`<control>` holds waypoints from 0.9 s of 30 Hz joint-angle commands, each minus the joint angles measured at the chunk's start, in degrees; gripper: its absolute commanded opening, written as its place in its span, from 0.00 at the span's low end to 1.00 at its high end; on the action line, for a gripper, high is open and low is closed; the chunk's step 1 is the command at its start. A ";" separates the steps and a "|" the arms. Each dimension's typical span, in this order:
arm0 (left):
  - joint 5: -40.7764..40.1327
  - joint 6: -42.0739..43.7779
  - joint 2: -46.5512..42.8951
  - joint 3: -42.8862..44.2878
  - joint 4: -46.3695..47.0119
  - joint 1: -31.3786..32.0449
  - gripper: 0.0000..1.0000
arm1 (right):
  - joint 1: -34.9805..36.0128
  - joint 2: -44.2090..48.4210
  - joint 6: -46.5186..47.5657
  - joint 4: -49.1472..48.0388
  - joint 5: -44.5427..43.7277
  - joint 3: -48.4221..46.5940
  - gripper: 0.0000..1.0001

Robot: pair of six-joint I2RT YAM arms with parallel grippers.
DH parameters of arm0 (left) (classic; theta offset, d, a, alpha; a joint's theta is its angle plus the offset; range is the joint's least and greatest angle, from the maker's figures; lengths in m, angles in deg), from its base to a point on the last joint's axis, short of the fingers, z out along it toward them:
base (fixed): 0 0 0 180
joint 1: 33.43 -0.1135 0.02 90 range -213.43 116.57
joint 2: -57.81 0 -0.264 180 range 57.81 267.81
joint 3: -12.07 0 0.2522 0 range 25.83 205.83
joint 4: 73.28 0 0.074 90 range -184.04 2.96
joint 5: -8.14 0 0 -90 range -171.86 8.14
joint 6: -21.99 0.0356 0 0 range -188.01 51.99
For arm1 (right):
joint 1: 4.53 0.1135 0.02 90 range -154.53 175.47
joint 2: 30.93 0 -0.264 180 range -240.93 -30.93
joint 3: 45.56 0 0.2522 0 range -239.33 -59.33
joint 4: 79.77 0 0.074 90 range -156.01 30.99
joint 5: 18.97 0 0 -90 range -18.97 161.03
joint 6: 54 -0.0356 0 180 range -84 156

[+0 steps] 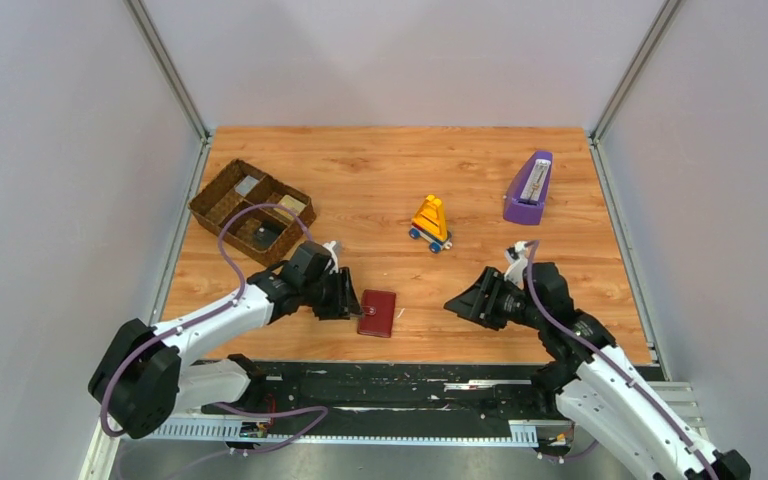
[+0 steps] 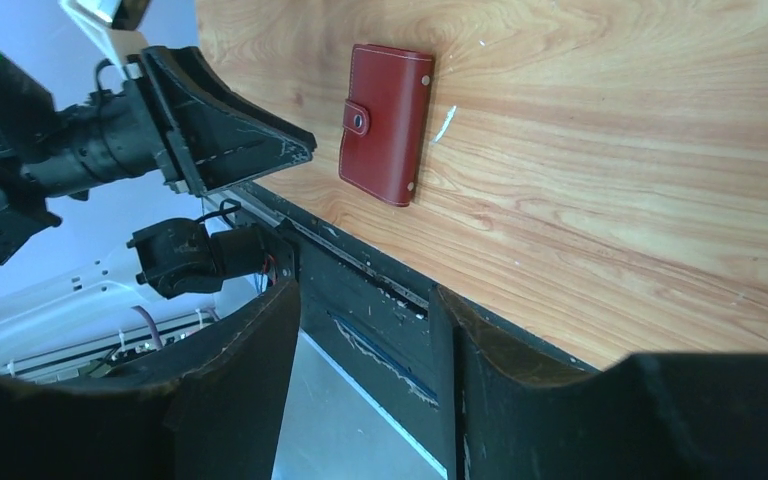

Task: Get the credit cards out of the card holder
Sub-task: Move to the corner of the board, then open the card holder at the center of the board.

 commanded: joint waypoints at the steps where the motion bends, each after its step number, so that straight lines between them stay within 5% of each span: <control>1: -3.22 4.01 1.13 4.36 -2.49 0.07 0.49 | 4.67 -3.97 -5.67 -12.23 -5.18 1.12 0.51; 14: 2.63 6.92 8.25 4.88 3.12 0.09 0.48 | 20.28 -36.05 -6.92 -28.83 -13.83 -6.31 0.50; 27: 4.65 5.62 9.90 0.89 7.97 0.11 0.45 | 22.33 -50.87 -7.30 -36.66 -15.17 -9.73 0.46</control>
